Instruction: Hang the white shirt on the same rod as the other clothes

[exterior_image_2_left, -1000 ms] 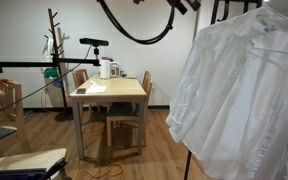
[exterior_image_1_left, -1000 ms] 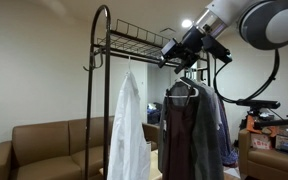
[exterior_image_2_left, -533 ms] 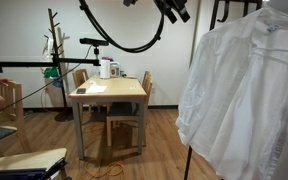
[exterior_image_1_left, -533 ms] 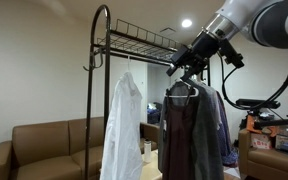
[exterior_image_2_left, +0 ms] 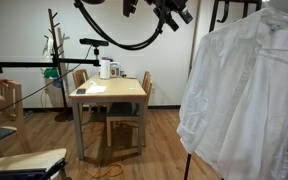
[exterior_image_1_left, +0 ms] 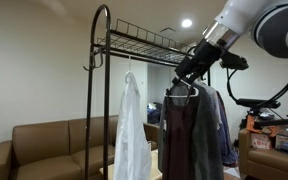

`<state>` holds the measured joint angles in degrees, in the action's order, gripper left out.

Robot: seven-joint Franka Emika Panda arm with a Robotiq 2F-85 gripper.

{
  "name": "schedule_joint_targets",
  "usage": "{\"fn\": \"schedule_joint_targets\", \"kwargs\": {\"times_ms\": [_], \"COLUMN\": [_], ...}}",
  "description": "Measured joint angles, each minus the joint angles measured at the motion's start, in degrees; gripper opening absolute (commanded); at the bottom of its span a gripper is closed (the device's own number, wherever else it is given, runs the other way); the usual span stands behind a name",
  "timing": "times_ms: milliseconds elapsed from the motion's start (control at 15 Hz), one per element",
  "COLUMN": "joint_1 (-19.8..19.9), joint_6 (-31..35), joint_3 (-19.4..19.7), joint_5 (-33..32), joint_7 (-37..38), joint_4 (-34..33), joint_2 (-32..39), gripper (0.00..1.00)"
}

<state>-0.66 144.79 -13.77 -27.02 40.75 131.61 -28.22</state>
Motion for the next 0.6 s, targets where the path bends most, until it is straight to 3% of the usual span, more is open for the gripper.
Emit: {"fn": "schedule_joint_targets", "kwargs": {"times_ms": [267,600], "joint_1": [5.8,9.7], "joint_6": [-5.7,-10.1], "joint_3": [-1.4,-3.0], "joint_5": [-5.7,-9.8], "joint_7": [-0.1,-0.1], "joint_4": [7.2,13.0], "joint_2": [-7.4,-13.8], "gripper": [1.0,1.0]}}
